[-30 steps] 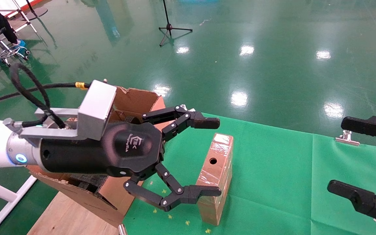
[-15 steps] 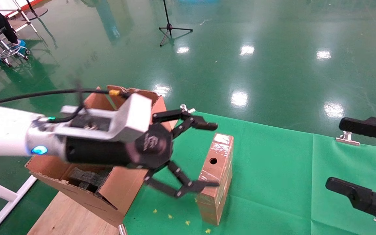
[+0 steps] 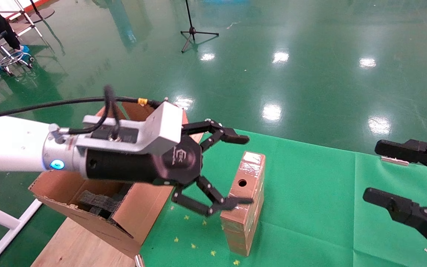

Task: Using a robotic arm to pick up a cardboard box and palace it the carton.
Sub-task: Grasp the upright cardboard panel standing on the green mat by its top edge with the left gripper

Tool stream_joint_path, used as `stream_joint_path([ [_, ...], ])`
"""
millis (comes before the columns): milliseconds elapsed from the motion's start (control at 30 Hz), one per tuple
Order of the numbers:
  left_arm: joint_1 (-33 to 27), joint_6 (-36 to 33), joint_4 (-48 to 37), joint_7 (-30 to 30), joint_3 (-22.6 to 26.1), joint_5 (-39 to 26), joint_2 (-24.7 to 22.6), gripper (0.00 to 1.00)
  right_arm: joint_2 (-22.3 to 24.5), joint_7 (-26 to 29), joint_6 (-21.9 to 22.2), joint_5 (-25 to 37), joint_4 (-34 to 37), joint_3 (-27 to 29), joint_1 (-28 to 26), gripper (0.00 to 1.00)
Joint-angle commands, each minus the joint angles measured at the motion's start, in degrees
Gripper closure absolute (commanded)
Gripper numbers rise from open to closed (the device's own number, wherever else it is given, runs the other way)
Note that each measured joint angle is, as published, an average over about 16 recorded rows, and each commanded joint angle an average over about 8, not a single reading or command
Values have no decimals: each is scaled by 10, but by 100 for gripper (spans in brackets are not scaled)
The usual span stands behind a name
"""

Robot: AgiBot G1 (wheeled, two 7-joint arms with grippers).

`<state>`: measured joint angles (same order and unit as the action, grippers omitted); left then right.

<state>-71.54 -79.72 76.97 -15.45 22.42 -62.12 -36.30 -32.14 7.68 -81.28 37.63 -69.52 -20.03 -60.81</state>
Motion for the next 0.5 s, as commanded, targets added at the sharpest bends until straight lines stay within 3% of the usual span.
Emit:
stream_joint_path([
  [33, 2, 2, -2, 4, -1, -1, 3, 0, 0, 0, 0, 0, 0, 0, 0, 100],
  [200, -61, 17, 3, -97, 42, -99, -18, 0, 0, 0, 0, 0, 0, 0, 0, 100],
  [500, -217, -26, -5, -453, 139, -292, -101, 0, 0, 0, 0, 0, 0, 0, 0, 100],
])
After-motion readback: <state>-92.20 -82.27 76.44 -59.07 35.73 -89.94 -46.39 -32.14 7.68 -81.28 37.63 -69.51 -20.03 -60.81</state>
